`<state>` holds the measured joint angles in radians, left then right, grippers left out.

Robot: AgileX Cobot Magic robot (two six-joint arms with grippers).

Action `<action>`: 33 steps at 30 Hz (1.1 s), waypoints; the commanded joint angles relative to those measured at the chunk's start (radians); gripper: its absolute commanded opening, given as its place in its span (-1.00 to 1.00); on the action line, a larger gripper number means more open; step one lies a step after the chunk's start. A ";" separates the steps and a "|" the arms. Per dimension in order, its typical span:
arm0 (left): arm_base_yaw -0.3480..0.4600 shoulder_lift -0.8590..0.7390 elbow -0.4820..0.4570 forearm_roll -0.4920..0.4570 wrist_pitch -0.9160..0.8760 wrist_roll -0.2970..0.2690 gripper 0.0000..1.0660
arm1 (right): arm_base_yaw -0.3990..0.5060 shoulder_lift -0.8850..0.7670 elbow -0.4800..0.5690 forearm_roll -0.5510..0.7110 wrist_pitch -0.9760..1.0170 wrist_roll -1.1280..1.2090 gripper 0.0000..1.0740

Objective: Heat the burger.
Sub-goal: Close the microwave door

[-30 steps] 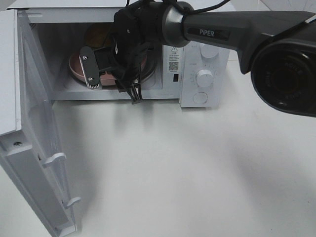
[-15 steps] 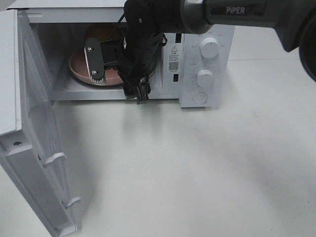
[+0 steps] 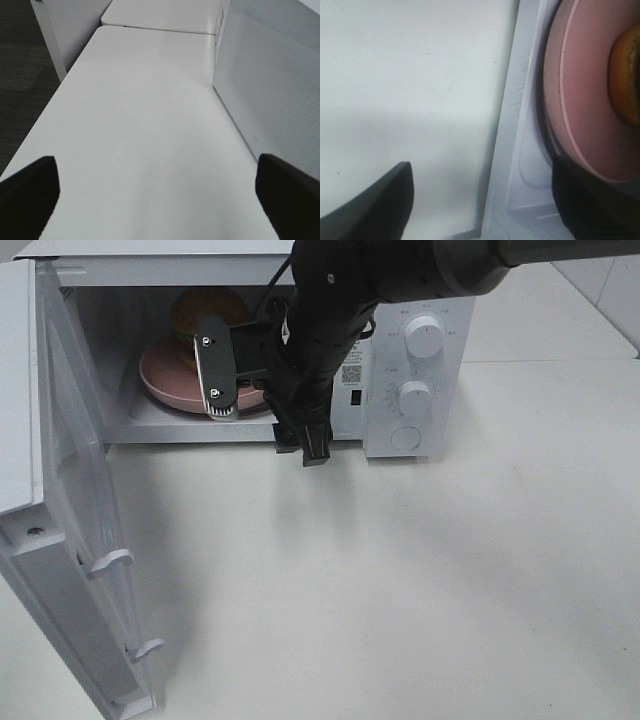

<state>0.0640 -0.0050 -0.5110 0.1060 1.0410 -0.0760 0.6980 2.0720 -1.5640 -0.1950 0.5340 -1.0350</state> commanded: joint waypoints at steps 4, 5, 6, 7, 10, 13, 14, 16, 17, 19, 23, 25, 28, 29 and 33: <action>0.002 -0.018 0.005 0.004 -0.003 -0.001 0.87 | 0.001 -0.120 0.145 -0.007 -0.085 0.053 0.39; 0.002 -0.018 0.005 0.004 -0.003 -0.001 0.87 | 0.001 -0.120 0.145 -0.007 -0.085 0.053 0.39; 0.002 -0.018 0.005 0.004 -0.003 -0.001 0.87 | 0.001 -0.157 0.188 -0.007 -0.109 0.064 0.39; 0.002 -0.018 0.005 0.004 -0.003 -0.001 0.87 | 0.001 -0.192 0.237 -0.007 -0.130 0.079 0.39; 0.002 -0.018 0.005 0.004 -0.003 -0.001 0.87 | 0.001 -0.206 0.260 -0.007 -0.138 0.087 0.39; 0.002 -0.018 0.005 0.004 -0.003 -0.001 0.87 | 0.001 -0.253 0.323 -0.007 -0.150 0.123 0.39; 0.002 -0.018 0.005 0.004 -0.003 -0.001 0.87 | 0.001 -0.285 0.361 -0.007 -0.154 0.146 0.39; 0.002 -0.018 0.005 0.004 -0.003 -0.001 0.87 | 0.001 -0.312 0.400 -0.007 -0.157 0.176 0.39; 0.002 -0.018 0.005 0.004 -0.003 -0.001 0.87 | 0.001 -0.326 0.419 -0.007 -0.157 0.197 0.39; 0.002 -0.018 0.005 0.004 -0.003 -0.001 0.87 | 0.001 -0.372 0.473 -0.005 -0.159 0.274 0.39; 0.002 -0.018 0.005 0.004 -0.003 -0.001 0.87 | 0.001 -0.424 0.525 -0.005 -0.161 0.366 0.39; 0.002 -0.018 0.005 0.004 -0.003 -0.001 0.87 | 0.001 -0.457 0.556 -0.003 -0.161 0.455 0.39; 0.002 -0.018 0.005 0.004 -0.003 -0.001 0.87 | 0.001 -0.507 0.602 -0.003 -0.158 0.594 0.39; 0.002 -0.018 0.005 0.004 -0.003 -0.001 0.87 | 0.001 -0.542 0.626 -0.004 -0.152 0.689 0.39; 0.002 -0.018 0.005 0.004 -0.003 -0.001 0.87 | 0.001 -0.580 0.642 -0.004 -0.088 0.828 0.39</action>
<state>0.0640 -0.0050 -0.5110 0.1070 1.0410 -0.0760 0.6990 1.5180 -0.9320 -0.1980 0.4090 -0.3020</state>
